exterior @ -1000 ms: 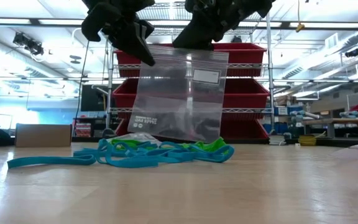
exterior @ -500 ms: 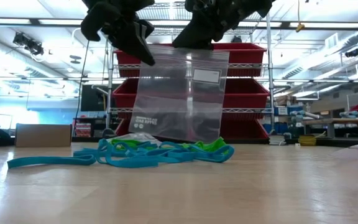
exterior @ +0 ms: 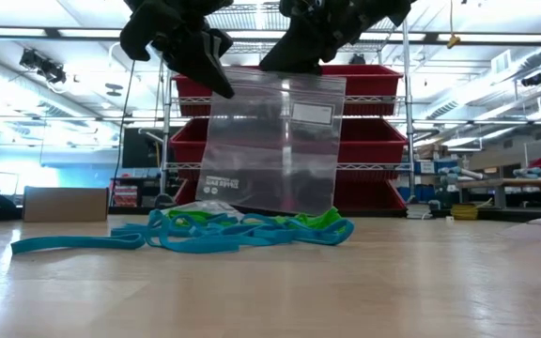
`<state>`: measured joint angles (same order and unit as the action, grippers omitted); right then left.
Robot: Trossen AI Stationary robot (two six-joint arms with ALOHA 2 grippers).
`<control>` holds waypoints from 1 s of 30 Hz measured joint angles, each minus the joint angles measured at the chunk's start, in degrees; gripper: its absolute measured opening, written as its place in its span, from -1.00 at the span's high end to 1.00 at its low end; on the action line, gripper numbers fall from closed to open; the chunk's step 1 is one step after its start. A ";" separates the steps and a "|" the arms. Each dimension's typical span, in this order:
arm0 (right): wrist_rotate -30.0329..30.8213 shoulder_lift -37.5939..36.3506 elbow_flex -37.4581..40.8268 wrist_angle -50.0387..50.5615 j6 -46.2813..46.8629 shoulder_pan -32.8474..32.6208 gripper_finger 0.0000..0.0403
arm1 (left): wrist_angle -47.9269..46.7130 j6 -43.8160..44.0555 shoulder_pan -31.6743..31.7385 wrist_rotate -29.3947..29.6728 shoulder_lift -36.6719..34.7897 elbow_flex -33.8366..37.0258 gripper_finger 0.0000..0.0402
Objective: Sort rubber bands
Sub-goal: Open the right transparent zip bag
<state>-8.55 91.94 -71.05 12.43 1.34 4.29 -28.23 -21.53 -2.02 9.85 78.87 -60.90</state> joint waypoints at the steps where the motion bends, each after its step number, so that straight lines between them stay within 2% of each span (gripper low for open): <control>1: 0.00 0.00 0.00 -0.02 -0.01 0.00 0.45 | 0.01 -0.01 0.00 0.00 -0.01 0.00 1.00; 23: -0.07 0.00 0.00 -1.10 0.00 0.00 0.45 | 0.04 0.10 0.02 0.00 0.00 0.00 1.00; 30: -1.96 0.00 -0.01 -1.42 0.37 -0.17 0.45 | 0.09 0.95 0.20 0.02 0.00 0.00 1.00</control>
<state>-10.51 91.94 -71.05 11.00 1.72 4.12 -28.14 -20.58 -1.83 9.87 78.87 -60.90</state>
